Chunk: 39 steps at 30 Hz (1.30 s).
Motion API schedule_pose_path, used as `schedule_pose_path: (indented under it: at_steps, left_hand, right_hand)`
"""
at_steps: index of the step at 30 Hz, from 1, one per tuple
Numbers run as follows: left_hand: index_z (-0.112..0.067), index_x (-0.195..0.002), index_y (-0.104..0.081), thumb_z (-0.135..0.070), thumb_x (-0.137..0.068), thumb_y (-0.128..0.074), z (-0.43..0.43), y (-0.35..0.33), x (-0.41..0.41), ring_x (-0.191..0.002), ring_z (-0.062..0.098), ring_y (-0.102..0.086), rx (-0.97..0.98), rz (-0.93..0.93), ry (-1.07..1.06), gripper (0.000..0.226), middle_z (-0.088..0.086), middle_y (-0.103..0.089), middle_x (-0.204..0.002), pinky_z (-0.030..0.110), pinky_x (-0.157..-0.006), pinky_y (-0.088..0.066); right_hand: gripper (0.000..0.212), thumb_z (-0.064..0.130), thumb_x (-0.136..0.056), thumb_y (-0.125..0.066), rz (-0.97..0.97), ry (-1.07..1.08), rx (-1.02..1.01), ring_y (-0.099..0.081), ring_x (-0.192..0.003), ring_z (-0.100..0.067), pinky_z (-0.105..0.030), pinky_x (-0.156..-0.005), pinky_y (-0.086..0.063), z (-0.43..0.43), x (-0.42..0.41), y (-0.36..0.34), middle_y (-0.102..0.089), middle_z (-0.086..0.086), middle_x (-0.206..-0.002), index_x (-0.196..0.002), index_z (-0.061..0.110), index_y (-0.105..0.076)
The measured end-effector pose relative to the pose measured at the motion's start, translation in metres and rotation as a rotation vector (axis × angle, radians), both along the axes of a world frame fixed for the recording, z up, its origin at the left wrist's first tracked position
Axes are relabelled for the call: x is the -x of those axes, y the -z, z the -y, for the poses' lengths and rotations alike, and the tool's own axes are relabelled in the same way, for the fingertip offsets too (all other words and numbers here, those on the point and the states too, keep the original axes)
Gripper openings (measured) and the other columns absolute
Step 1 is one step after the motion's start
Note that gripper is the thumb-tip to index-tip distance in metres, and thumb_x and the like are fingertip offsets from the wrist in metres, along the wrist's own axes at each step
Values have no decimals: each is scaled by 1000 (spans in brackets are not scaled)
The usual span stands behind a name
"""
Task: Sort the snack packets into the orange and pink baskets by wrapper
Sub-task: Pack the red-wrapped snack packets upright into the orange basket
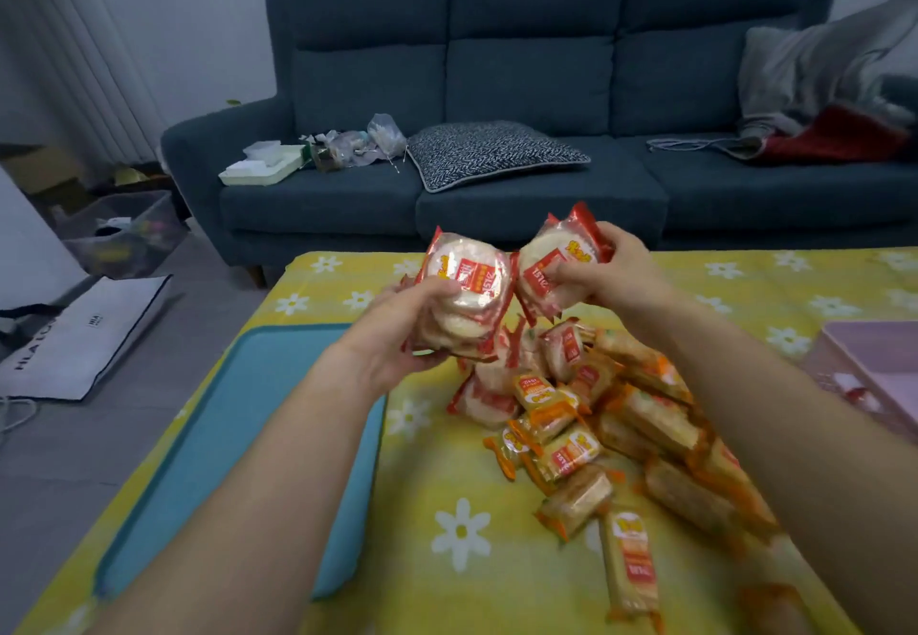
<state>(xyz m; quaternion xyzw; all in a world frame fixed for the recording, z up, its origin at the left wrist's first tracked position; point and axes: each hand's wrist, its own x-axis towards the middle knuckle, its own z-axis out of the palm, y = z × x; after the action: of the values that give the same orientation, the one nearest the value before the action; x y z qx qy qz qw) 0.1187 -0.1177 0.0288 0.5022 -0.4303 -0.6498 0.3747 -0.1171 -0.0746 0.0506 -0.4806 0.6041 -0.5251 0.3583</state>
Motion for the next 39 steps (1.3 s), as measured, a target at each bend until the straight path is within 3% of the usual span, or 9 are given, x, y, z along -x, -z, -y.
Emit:
schedule_pose_path:
  at_steps: [7, 11, 15, 17, 20, 24, 27, 33, 39]
  left_hand:
    - [-21, -129, -56, -32, -68, -82, -126, -34, 143, -97, 30, -72, -7, -144, 204, 67, 9, -73, -115, 42, -67, -59]
    - [-21, -125, -54, -25, -77, -81, -195, -34, 220, -92, 27, -73, 12, -183, 277, 55, 8, -72, -112, 39, -65, -60]
    - [-26, -123, -51, -31, -64, -88, -246, -27, 286, -98, 25, -72, 70, -147, 347, 70, 1, -70, -116, 47, -82, -61]
    - [-30, -122, -51, -43, -51, -89, -260, -20, 311, -101, 22, -69, 138, -40, 397, 82, -3, -67, -119, 48, -88, -59]
    - [-21, -126, -46, -40, -65, -89, -270, -1, 337, -105, 17, -64, 315, 189, 505, 77, -3, -64, -120, 42, -97, -54]
    - [-23, -132, -39, -53, -60, -86, -274, 19, 346, -89, 8, -61, 509, 584, 685, 90, -12, -62, -101, 35, -86, -53]
    - [-28, -138, -43, -86, -51, -67, -269, 23, 344, -123, 24, -54, 630, 752, 621, 108, -5, -58, -132, 48, -100, -49]
    - [-32, -103, -69, -30, -90, -61, -251, 29, 366, -101, 11, -61, 825, 539, 478, 15, -12, -66, -106, 34, -85, -51]
    - [-36, -128, -63, -14, -94, -49, -248, 51, 383, -122, 20, -52, 1016, 729, 772, 43, -12, -62, -135, 43, -106, -43]
  right_hand:
    - [59, 15, -75, -85, -36, 409, 108, -66, -88, -10, -27, -70, -58, -175, 80, -46, -62, 4, -102, -121, 29, -49]
    - [57, 14, -78, -82, -37, 547, 67, -70, -72, -8, -22, -61, -58, -259, 136, -56, -66, 3, -96, -121, 28, -49]
    - [60, 16, -77, -83, -28, 684, 7, -70, -75, -8, -26, -62, -58, -320, 191, -43, -66, 5, -98, -124, 28, -48]
    - [61, 20, -77, -83, -49, 738, -64, -67, -86, -12, -31, -70, -58, -337, 212, -30, -63, 7, -100, -126, 27, -48]
    - [61, 19, -75, -82, -114, 771, -187, -66, -82, -13, -33, -71, -59, -347, 237, -5, -63, 6, -95, -126, 24, -49]
    - [46, 21, -77, -82, -335, 508, -468, -67, -81, -13, -25, -70, -56, -345, 256, 23, -69, 2, -96, -116, 17, -58]
    - [49, 33, -82, -76, -651, 405, -555, -63, -110, -23, -36, -91, -51, -339, 260, 26, -67, -4, -123, -126, 16, -64]
    - [29, 22, -91, -58, -802, 398, -495, -64, -104, -21, -34, -88, -53, -326, 276, 31, -69, 1, -115, -118, 21, -68]
    - [39, 30, -90, -61, -845, 372, -743, -63, -102, -27, -43, -85, -56, -323, 294, 56, -66, -7, -112, -127, 18, -58]
